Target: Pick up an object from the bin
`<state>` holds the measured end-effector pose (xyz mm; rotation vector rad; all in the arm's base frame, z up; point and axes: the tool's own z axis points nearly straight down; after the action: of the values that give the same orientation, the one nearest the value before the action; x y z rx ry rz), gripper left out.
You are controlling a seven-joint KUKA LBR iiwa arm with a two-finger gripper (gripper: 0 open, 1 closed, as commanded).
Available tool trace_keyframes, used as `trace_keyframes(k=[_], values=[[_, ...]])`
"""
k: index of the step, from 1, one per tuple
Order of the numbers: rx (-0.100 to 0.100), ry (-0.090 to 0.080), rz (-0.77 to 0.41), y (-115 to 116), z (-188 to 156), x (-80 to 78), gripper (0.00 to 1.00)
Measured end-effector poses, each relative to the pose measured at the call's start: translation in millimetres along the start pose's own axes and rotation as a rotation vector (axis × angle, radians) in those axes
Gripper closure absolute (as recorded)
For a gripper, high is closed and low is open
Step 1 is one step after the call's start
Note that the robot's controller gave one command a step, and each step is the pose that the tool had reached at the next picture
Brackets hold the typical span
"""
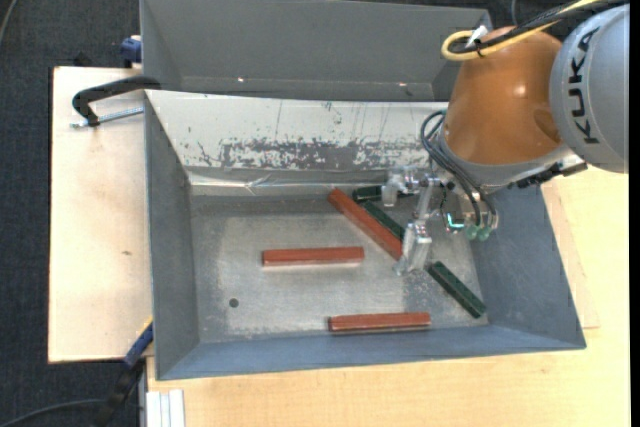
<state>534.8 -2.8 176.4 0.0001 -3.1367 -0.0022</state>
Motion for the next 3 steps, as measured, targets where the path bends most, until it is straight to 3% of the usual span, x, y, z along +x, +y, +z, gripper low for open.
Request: trace_keyframes(k=[1,2,3], values=[[-0.001,-0.014,0.128,3,107,-7.7,0.0],[-0.002,-0.011,-0.215,84,105,-0.1,0.0],[-0.001,-0.02,-0.213,83,102,-3.1,1.0]])
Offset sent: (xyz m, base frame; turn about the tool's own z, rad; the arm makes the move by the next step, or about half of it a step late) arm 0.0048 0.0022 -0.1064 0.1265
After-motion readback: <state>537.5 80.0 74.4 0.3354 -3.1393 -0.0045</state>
